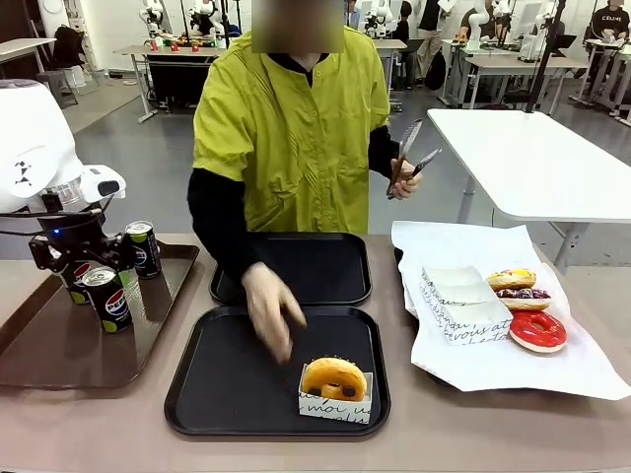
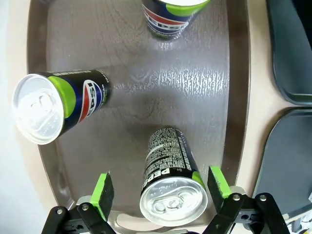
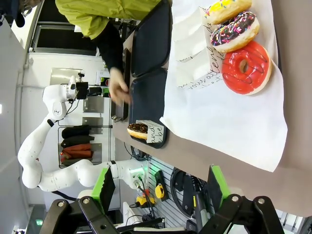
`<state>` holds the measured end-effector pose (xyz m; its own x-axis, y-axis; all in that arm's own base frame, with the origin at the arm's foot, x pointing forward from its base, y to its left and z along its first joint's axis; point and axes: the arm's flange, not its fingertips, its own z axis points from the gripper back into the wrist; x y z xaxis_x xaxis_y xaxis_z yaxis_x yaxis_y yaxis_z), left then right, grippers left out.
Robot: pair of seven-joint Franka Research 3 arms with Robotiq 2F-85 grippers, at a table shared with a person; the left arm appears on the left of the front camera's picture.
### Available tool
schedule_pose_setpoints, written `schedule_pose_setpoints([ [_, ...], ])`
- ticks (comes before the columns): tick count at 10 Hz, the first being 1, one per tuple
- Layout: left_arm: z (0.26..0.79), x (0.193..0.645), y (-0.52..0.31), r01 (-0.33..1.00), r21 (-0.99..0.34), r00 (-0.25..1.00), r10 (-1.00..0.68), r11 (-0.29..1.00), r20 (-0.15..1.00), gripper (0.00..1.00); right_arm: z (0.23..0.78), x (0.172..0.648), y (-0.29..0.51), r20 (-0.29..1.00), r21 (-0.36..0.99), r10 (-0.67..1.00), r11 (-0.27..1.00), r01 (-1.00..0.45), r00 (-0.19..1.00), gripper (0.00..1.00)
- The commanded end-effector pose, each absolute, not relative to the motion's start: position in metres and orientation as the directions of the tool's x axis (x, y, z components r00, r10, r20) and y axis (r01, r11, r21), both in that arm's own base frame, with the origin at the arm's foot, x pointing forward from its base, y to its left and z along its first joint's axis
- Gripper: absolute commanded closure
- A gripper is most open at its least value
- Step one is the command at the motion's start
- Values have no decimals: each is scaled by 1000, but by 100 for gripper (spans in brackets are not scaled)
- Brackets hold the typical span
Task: Set up donuts and drinks on trays.
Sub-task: Pick up one Pepsi coke and place it on the Flat Tray.
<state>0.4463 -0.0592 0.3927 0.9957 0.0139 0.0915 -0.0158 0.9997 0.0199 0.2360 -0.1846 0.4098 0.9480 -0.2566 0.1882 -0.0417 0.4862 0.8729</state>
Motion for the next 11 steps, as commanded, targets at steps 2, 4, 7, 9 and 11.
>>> schedule_pose_setpoints([
  [2, 389, 447, -67, 26, -5, 995, -25, 1000, 100, 0, 409, 238, -185, 208, 879, -256, 473, -65, 944, 0],
  [4, 387, 448, -64, 24, -6, 994, -23, 1000, 104, 0, 409, 238, -185, 208, 879, -256, 473, -65, 944, 0],
  [7, 385, 447, -66, 12, -9, 994, -11, 1000, 108, 54, 409, 238, -185, 208, 879, -256, 473, -65, 944, 0],
  [9, 388, 445, -64, 13, -16, 996, -12, 1000, 91, 60, 409, 238, -185, 208, 879, -256, 473, -65, 944, 0],
  [11, 390, 445, -65, -16, -22, 998, 18, 1000, 64, 100, 409, 238, -185, 208, 879, -256, 473, -65, 944, 0],
])
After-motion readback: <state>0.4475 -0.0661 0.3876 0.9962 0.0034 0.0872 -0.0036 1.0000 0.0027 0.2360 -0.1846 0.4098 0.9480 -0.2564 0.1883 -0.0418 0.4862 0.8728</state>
